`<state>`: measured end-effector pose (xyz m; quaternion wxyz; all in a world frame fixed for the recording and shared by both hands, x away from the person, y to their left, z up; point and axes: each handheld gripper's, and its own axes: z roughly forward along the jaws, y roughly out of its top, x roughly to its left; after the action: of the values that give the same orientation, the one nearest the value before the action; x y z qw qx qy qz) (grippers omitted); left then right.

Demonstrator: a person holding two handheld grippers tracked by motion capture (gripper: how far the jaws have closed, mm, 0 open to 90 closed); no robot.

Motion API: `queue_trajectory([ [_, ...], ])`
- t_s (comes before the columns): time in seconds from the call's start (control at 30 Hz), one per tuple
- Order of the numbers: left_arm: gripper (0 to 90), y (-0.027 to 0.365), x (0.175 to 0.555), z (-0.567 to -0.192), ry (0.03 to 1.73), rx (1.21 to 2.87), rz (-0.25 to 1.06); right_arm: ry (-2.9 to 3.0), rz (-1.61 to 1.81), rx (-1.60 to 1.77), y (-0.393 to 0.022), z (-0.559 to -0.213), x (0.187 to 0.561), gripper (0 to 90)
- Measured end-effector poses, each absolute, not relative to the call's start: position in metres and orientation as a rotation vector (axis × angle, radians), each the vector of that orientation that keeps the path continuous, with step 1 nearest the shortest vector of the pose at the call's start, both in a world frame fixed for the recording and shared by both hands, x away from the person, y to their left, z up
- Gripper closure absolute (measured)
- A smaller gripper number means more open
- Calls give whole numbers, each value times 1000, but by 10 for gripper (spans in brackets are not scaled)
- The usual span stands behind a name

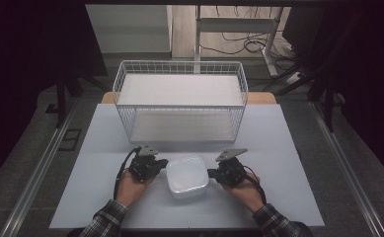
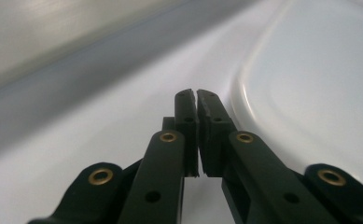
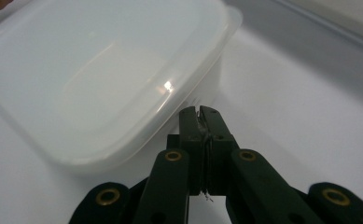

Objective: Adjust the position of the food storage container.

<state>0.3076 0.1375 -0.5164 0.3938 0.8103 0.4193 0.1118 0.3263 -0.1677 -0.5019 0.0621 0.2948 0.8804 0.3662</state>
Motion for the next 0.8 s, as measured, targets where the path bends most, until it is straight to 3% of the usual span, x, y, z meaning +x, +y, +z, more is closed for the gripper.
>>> queue_trajectory([
  [0.4,871,139,287,-520,1061,2067,233,2705,1151,882,-171,-501,296,863],
  [0.53,788,147,282,-517,1080,2049,275,2665,1128,855,-175,-498,292,837],
  [0.6,570,157,278,-518,1103,2014,310,2604,1110,834,-185,-493,292,736],
  [0.63,468,157,278,-518,1103,2014,310,2604,1110,834,-185,-493,292,736],
  [0.67,468,161,277,-520,1098,2003,313,2580,1122,842,-189,-492,293,665],
  [0.8,230,171,274,-523,1105,1975,290,2494,1146,889,-202,-490,301,405],
])
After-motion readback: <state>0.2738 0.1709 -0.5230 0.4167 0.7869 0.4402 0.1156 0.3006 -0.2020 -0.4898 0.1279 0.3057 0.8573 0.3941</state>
